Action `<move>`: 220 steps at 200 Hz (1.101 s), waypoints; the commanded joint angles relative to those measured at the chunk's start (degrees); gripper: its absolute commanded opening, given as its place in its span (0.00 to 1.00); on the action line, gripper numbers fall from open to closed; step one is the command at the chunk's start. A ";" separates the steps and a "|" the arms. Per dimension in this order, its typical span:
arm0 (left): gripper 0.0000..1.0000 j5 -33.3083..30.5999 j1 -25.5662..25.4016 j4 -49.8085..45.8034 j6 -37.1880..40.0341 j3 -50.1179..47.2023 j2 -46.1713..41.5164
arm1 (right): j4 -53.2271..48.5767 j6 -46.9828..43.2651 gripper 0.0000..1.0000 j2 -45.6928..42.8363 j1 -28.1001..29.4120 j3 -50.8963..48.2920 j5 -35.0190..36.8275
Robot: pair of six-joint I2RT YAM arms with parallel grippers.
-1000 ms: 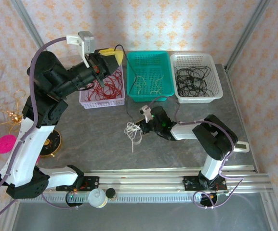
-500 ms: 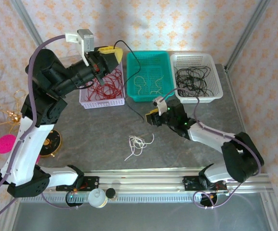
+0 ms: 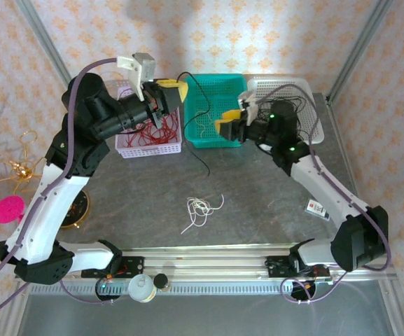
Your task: Untangle the cables
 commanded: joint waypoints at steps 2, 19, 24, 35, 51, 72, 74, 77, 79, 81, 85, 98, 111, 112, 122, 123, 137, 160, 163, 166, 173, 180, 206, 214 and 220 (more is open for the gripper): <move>0.00 1.19 0.08 1.05 1.44 -2.63 -0.34 | -0.05 3.21 0.53 -3.80 -5.00 2.03 -6.28; 0.00 1.70 0.06 1.37 1.59 -3.84 0.14 | -0.73 3.95 0.59 -3.59 -6.51 5.06 -8.73; 0.00 1.94 0.07 1.31 1.61 -4.01 0.33 | -0.87 4.07 0.59 -3.16 -6.52 6.20 -9.97; 0.00 2.39 0.03 1.03 1.94 -4.28 0.94 | 0.56 5.03 0.60 -2.17 -6.57 8.30 -12.41; 0.00 2.93 0.08 0.93 2.13 -4.54 1.67 | 5.29 7.55 0.61 -1.01 -5.84 9.29 -15.86; 0.00 3.65 0.02 0.93 2.40 -4.56 2.65 | 5.84 4.03 0.63 1.79 -2.56 11.81 -16.12; 0.00 3.72 0.07 0.89 2.39 -4.50 2.72 | 5.32 3.37 0.63 2.19 -2.24 12.18 -16.15; 0.00 3.73 0.08 0.91 2.49 -4.46 2.82 | 4.43 2.56 0.63 2.87 -1.68 13.09 -16.34; 0.00 3.78 0.02 0.79 2.48 -4.35 2.89 | 3.67 2.08 0.63 3.32 -1.38 13.62 -16.52; 0.00 3.86 0.07 0.70 2.52 -4.25 2.93 | 2.96 1.57 0.63 3.82 -1.05 14.19 -16.74; 0.00 3.91 0.09 0.54 2.66 -4.18 3.16 | 1.63 0.75 0.63 4.71 -0.58 15.41 -17.44; 0.00 3.75 0.02 0.18 2.94 -4.04 3.35 | -1.66 -0.72 0.62 7.55 0.84 18.42 -20.26; 0.00 3.56 0.08 0.20 3.09 -4.30 3.37 | -4.41 -2.29 0.61 9.56 1.85 20.10 -22.98; 0.00 3.52 0.08 0.22 3.13 -4.30 3.29 | -4.55 -2.37 0.61 9.68 1.85 20.20 -23.04; 0.00 3.63 0.06 0.30 3.09 -4.40 3.32 | -5.21 -2.70 0.60 10.67 2.27 20.52 -23.34; 0.00 3.64 0.07 0.31 3.09 -4.44 3.35 | -5.22 -2.75 0.59 10.71 2.28 20.54 -23.31; 0.00 3.65 0.03 0.33 3.13 -4.48 3.55 | -4.88 -2.60 0.55 11.76 2.32 20.56 -23.81; 0.00 3.27 0.07 0.23 3.32 -4.35 3.64 | -5.43 -2.76 0.40 13.33 2.31 21.56 -21.90; 0.00 3.17 0.08 0.18 3.35 -4.27 3.71 | -5.57 -2.67 0.37 13.50 2.24 21.73 -21.35; 0.00 3.06 0.08 0.07 3.40 -4.31 3.69 | -5.79 -2.65 0.35 13.63 2.23 21.91 -21.00; 0.00 2.59 0.08 -0.18 3.70 -4.13 3.76 | -6.37 -2.73 0.28 14.04 2.10 22.35 -20.28; 0.00 1.63 0.04 -0.53 3.87 -4.12 3.80 | -6.79 -2.84 0.20 14.26 1.79 22.57 -19.58; 0.06 -5.74 0.08 -2.13 4.00 -4.17 3.93 | -6.12 -1.40 0.07 13.01 0.47 21.55 -13.40; 0.15 -7.37 0.04 -2.22 3.87 -4.54 3.83 | -6.10 -0.63 0.03 12.39 -0.19 21.20 -10.17; 0.26 -8.04 0.08 -1.99 3.65 -5.00 3.67 | -6.19 0.62 0.01 12.06 -0.82 21.16 -7.77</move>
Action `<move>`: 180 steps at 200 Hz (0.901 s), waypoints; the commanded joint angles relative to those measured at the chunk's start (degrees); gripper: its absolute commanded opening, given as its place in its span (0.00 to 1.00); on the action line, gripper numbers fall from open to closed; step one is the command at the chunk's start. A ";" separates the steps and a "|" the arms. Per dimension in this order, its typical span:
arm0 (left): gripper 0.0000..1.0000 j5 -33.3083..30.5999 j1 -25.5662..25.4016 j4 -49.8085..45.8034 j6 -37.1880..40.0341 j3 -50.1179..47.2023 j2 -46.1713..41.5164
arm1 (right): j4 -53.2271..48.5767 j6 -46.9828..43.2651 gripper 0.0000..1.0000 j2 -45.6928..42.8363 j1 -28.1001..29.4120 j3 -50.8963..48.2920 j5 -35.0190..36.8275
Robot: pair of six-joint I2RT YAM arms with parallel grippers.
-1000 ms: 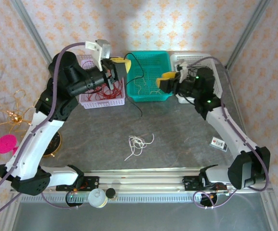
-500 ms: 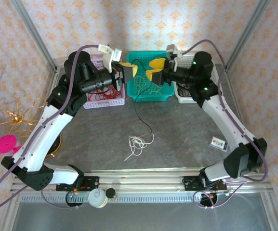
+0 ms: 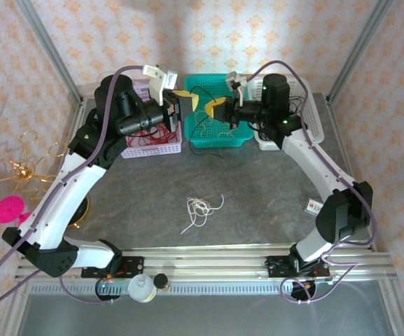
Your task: Untangle the cables
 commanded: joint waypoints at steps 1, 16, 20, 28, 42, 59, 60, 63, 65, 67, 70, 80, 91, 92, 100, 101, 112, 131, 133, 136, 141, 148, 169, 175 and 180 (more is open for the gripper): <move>0.29 -6.33 0.08 -0.67 0.46 -0.63 0.05 | 0.43 2.75 0.01 -2.35 -2.36 1.00 9.48; 0.55 -6.74 0.04 0.72 -0.11 -2.51 -0.95 | -1.54 4.05 0.00 -2.37 -4.74 2.51 13.80; 0.58 -6.71 0.05 1.26 -0.20 -3.15 -1.28 | -2.44 4.22 0.00 -2.27 -5.37 3.15 15.76; 0.62 -6.47 0.07 2.34 -0.65 -4.30 -1.90 | -4.43 4.49 0.00 -2.01 -6.37 4.66 20.72; 0.66 -6.40 0.04 4.28 -1.52 -6.75 -3.08 | -9.81 4.75 0.00 -0.61 -8.81 9.06 29.48; 0.67 -6.43 0.08 6.11 -2.39 -9.15 -4.18 | -13.71 7.35 0.00 1.21 -12.17 13.13 41.54; 0.67 -6.43 0.08 6.13 -2.38 -9.29 -4.18 | -13.76 7.56 0.00 1.30 -12.26 13.27 42.20; 0.67 -6.42 0.06 6.40 -2.54 -9.67 -4.32 | -14.01 8.18 0.00 1.61 -13.00 13.61 44.00; 0.67 -6.36 0.08 6.59 -2.61 -9.93 -4.41 | -14.08 8.57 0.00 1.71 -13.40 13.85 45.36; 0.67 -6.34 0.08 6.72 -2.67 -10.08 -4.50 | -14.11 9.02 0.00 1.89 -13.83 14.08 46.40; 0.67 -6.27 0.07 7.03 -2.77 -10.41 -4.64 | -14.04 9.53 0.00 2.10 -14.44 14.34 47.69; 0.67 -6.03 0.03 7.60 -2.98 -11.37 -4.92 | -13.42 11.34 0.00 2.75 -16.31 14.77 50.91; 0.68 -5.96 0.08 8.26 -3.22 -12.45 -5.30 | -12.33 12.22 0.00 3.86 -17.66 14.66 54.78; 0.68 -5.97 0.08 8.26 -3.23 -12.52 -5.31 | -12.23 12.23 0.00 4.03 -17.78 14.64 55.10; 0.68 -6.05 0.08 8.90 -3.31 -13.45 -5.66 | -11.71 12.03 0.00 5.22 -18.48 14.57 56.73; 0.68 -6.06 0.04 8.93 -3.37 -13.60 -5.75 | -11.70 12.01 0.00 5.32 -18.63 14.55 56.91; 0.68 -5.99 0.05 9.35 -3.38 -14.64 -6.18 | -11.70 11.80 0.00 7.35 -19.60 14.68 58.98; 0.68 -6.74 0.08 9.57 -3.79 -16.48 -7.18 | -12.67 11.01 0.00 11.43 -21.08 15.24 59.52; 0.68 -6.88 0.04 9.60 -3.84 -16.71 -7.28 | -12.77 10.95 0.00 11.85 -21.24 15.31 59.72; 0.68 -7.12 0.08 9.68 -4.04 -17.11 -7.46 | -12.94 10.93 0.00 12.37 -21.42 15.48 60.01; 0.68 -7.60 0.01 9.77 -4.29 -17.77 -7.79 | -13.30 10.91 0.00 13.50 -21.81 15.76 60.10; 0.68 -8.33 0.07 9.76 -4.74 -18.38 -8.00 | -13.82 10.82 0.00 15.12 -22.37 16.09 59.51; 0.68 -8.93 0.08 9.34 -5.59 -19.66 -8.01 | -18.24 10.68 0.00 20.61 -23.21 19.17 57.94; 0.68 -8.81 0.04 9.32 -5.78 -19.76 -7.81 | -19.80 10.54 0.00 22.19 -23.26 20.30 57.65; 0.68 -8.71 0.03 9.23 -5.91 -19.89 -7.64 | -20.71 10.57 0.00 23.35 -23.22 20.87 57.43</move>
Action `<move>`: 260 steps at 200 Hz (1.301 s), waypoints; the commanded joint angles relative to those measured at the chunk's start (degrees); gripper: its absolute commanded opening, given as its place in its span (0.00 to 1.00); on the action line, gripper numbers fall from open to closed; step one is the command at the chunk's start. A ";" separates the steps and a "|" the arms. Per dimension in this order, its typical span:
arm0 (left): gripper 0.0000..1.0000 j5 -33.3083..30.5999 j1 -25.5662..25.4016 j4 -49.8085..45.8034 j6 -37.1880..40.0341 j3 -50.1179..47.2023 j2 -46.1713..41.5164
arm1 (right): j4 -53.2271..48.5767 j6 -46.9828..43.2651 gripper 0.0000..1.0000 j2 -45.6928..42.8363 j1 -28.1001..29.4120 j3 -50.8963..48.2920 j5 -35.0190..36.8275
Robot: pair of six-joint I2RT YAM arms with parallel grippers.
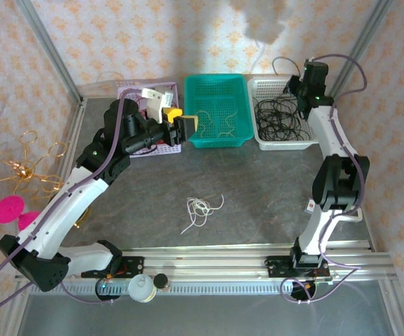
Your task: Untangle the cables
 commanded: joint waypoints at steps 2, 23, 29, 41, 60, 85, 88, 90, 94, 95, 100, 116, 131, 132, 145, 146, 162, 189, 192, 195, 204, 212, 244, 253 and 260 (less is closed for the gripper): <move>0.68 -1.32 0.03 1.93 -1.84 -1.01 -0.58 | -5.77 0.24 0.00 4.39 -0.65 5.22 0.50; 0.68 -1.66 0.08 1.13 -2.01 -0.93 0.16 | -4.93 1.10 0.00 7.04 -0.61 3.68 -1.51; 0.68 -1.83 0.07 0.63 -1.98 -0.84 0.37 | -4.53 1.39 0.00 7.64 -0.59 3.16 -1.28; 0.68 -2.28 0.08 -0.49 -1.92 -0.74 0.68 | -4.32 1.53 0.01 8.97 -0.65 2.85 -0.38; 0.68 -2.46 0.08 -2.12 -1.63 -1.28 0.50 | -6.04 1.62 0.08 11.86 -0.59 4.39 0.75; 0.68 -3.96 0.17 -2.04 -1.68 -5.37 -1.19 | -6.64 1.77 0.23 13.62 -0.60 5.25 1.46; 0.68 -4.23 0.21 -1.91 -1.70 -5.79 -1.36 | -6.64 1.82 0.25 13.60 -0.61 5.24 1.80; 0.68 -4.37 0.25 -1.86 -1.78 -6.31 -1.46 | -6.65 1.92 0.27 13.53 -0.62 5.22 1.93; 0.68 -4.61 0.26 -1.88 -2.00 -6.98 -1.65 | -6.46 2.04 0.30 13.43 -0.66 5.16 2.27; 0.68 -4.69 0.30 -1.89 -2.06 -7.07 -1.70 | -6.43 2.05 0.30 13.44 -0.66 5.16 2.31; 0.68 -4.83 0.41 -1.83 -2.32 -7.82 -1.89 | -6.32 2.05 0.32 13.27 -0.62 5.23 2.57; 0.68 -4.81 0.61 -2.20 -2.76 -9.19 -1.79 | -6.35 1.66 0.36 12.62 -0.65 5.59 2.61; 0.68 -4.77 0.70 -2.63 -2.76 -9.83 -1.42 | -6.90 1.13 0.39 11.84 -0.61 6.41 2.65; 0.68 -4.77 0.70 -2.66 -2.79 -9.85 -1.41 | -6.91 1.11 0.39 11.76 -0.59 6.44 2.68; 0.68 -5.01 0.70 -2.86 -2.65 -10.29 -1.15 | -7.17 1.01 0.40 10.42 -0.63 6.74 2.67; 0.68 -5.02 0.70 -2.86 -2.65 -10.35 -1.10 | -7.13 1.01 0.40 10.31 -0.60 6.74 2.69; 0.68 -5.05 0.87 -2.36 -2.56 -11.93 -0.96 | -7.30 0.93 0.41 7.96 -0.36 6.34 1.44; 0.68 -4.91 2.99 -1.58 -4.26 -16.91 -0.43 | -8.26 -2.29 0.42 1.72 3.06 2.45 -0.78; 0.67 -4.72 3.35 -1.69 -4.52 -17.40 -0.35 | -8.31 -2.79 0.42 0.76 3.81 1.61 -1.02; 0.67 -4.52 3.72 -1.78 -4.70 -17.80 -0.20 | -8.28 -3.41 0.42 -0.14 4.61 0.76 -1.14; 0.66 -4.01 4.72 -2.12 -5.11 -19.16 -0.06 | -7.94 -5.20 0.41 -3.25 7.20 -3.07 -1.95; 0.65 -3.56 5.38 -2.27 -4.90 -20.47 -0.21 | -7.81 -7.46 0.41 -6.18 9.84 -6.65 -3.37; 0.65 -3.16 7.39 -2.49 -3.67 -26.28 -1.75 | -6.87 -15.38 0.40 -17.11 18.02 -25.05 -24.54; 0.65 -2.86 7.87 -2.49 -3.65 -27.27 -1.84 | -6.80 -11.68 0.39 -18.36 19.11 -29.34 -28.70; 0.65 -2.75 8.19 -2.72 -3.63 -27.54 -1.71 | -8.45 -7.38 0.35 -18.45 19.69 -30.72 -28.22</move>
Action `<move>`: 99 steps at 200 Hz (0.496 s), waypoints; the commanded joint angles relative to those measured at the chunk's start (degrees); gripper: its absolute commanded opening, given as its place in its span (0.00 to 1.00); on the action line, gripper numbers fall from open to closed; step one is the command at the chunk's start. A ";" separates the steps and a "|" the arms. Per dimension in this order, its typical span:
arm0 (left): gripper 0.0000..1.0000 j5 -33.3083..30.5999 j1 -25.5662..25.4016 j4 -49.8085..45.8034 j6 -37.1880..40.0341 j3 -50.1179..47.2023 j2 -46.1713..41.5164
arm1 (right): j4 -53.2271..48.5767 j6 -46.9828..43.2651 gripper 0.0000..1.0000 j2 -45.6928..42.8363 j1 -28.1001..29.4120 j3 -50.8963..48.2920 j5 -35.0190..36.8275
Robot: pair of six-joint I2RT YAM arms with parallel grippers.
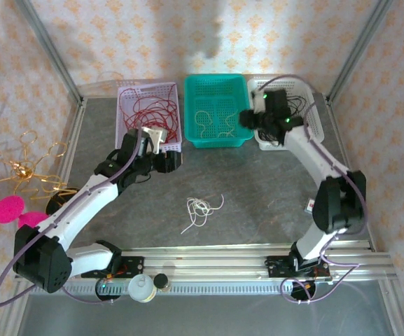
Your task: Untangle the cables
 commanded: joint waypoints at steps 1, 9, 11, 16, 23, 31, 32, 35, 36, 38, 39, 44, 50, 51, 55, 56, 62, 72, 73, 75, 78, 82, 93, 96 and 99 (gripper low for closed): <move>0.65 1.16 1.27 -0.76 0.20 -1.88 -1.34 | -3.36 3.11 0.35 -1.25 0.74 -7.59 -11.92; 0.65 1.27 1.31 -1.12 0.40 -1.85 -1.11 | -5.07 7.70 0.31 -1.45 1.96 -9.21 -10.89; 0.65 1.29 1.35 -1.20 0.48 -1.89 -1.04 | -5.48 8.49 0.30 -1.55 2.31 -9.72 -10.58; 0.65 1.36 1.31 -1.37 0.60 -1.93 -0.72 | -6.09 11.19 0.29 -1.94 3.64 -10.98 -9.59; 0.65 1.38 1.31 -1.58 0.79 -1.79 -0.42 | -6.90 13.68 0.29 -2.64 5.75 -12.72 -7.20; 0.65 1.38 1.31 -1.50 0.74 -1.83 -0.03 | -7.53 16.12 0.31 -3.40 8.44 -14.56 -3.48; 0.65 1.38 1.35 -1.45 0.78 -1.84 0.01 | -7.57 16.48 0.31 -3.43 8.77 -14.81 -2.98; 0.65 1.46 1.32 -1.36 0.81 -1.84 0.04 | -7.65 17.33 0.33 -3.66 9.70 -15.52 -1.55; 0.65 1.47 1.36 -1.29 0.82 -1.84 0.09 | -7.67 17.70 0.33 -3.73 10.02 -15.77 -1.09; 0.65 1.47 1.34 -1.20 0.84 -1.80 0.23 | -7.65 18.31 0.34 -3.83 10.59 -16.22 -0.13; 0.65 1.47 1.32 -1.15 0.83 -1.82 0.31 | -7.63 18.46 0.35 -3.86 10.86 -16.43 0.23; 0.65 1.64 1.32 -0.96 0.85 -1.83 0.54 | -7.20 19.96 0.36 -4.07 12.14 -17.60 2.16; 0.65 1.82 1.35 -0.75 0.97 -1.76 0.80 | -6.33 21.60 0.37 -4.24 13.50 -18.90 3.85; 0.65 1.82 1.33 -0.73 0.94 -1.76 0.86 | -6.13 21.90 0.37 -4.20 13.68 -19.13 4.16; 0.65 1.95 1.33 -0.62 0.96 -1.62 1.01 | -5.37 22.97 0.37 -4.26 14.34 -19.89 5.24; 0.65 2.02 1.36 -0.61 0.98 -1.60 1.10 | -5.17 23.16 0.37 -4.25 14.58 -20.11 5.47; 0.65 2.27 1.32 -0.51 1.11 -1.47 1.40 | -3.99 24.94 0.38 -4.38 15.37 -21.20 7.06; 0.65 2.67 1.39 -0.73 1.26 -1.12 1.82 | -1.86 26.65 0.40 -4.13 16.57 -22.62 8.50; 0.65 2.64 1.39 -0.76 1.26 -1.09 1.86 | -1.66 26.71 0.40 -4.10 16.62 -22.79 8.59; 0.65 2.66 1.39 -0.84 1.33 -1.06 1.93 | -1.29 26.83 0.40 -3.92 16.86 -23.03 8.81; 0.65 2.70 1.38 -0.99 1.43 -0.98 1.97 | -0.76 26.86 0.40 -3.61 17.32 -23.38 8.98; 0.65 2.70 1.42 -1.16 1.61 -0.84 1.94 | -0.21 26.67 0.41 -3.08 17.68 -23.75 9.13; 0.65 2.45 1.42 -1.30 1.80 -1.01 1.74 | 0.35 25.52 0.41 -1.05 19.35 -23.98 10.55; 0.65 2.29 1.42 -1.27 1.86 -1.06 1.60 | -0.02 25.21 0.41 -0.39 19.99 -23.87 11.32; 0.65 2.26 1.40 -1.31 1.96 -1.20 1.44 | -0.42 24.92 0.41 0.19 20.50 -23.58 12.00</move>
